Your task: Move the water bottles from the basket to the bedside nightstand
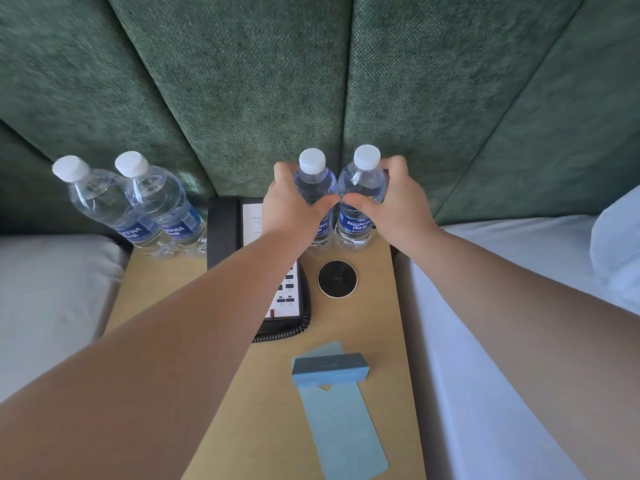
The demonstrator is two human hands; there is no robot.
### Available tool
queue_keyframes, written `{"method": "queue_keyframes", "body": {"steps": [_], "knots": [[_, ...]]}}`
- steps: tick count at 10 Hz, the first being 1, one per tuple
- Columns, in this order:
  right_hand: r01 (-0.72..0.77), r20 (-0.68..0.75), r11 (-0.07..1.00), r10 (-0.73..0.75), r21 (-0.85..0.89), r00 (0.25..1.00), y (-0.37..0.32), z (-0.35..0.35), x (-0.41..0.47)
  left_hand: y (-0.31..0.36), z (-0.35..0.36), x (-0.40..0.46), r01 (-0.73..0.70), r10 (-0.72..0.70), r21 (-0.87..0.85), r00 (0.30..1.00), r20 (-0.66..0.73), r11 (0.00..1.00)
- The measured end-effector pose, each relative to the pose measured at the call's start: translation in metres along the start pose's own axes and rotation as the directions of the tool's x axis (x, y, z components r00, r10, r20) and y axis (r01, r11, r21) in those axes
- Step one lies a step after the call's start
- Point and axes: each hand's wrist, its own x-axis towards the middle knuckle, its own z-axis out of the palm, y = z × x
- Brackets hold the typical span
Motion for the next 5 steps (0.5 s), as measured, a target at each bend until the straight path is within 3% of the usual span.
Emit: {"method": "queue_keyframes", "body": {"steps": [1,2,4,5], "knots": [[-0.041,0.093,0.999,0.039,0.026,0.995,-0.005,-0.005,-0.007,0.002,-0.004,-0.008,-0.002,0.001,0.015,1.000,0.020,1.000],[-0.069,0.085,0.998,0.068,0.011,0.994,-0.010,-0.011,-0.023,0.003,-0.015,-0.025,-0.007,0.007,0.009,1.000,0.017,1.000],[0.115,0.004,0.989,-0.115,-0.098,0.993,-0.042,-0.024,-0.079,0.004,-0.058,-0.074,-0.100,0.101,0.166,0.995,0.003,0.981],[0.150,0.049,0.977,-0.144,-0.153,0.988,-0.068,-0.031,-0.109,0.006,-0.091,-0.101,-0.168,0.180,0.266,0.984,-0.019,0.949]]}}
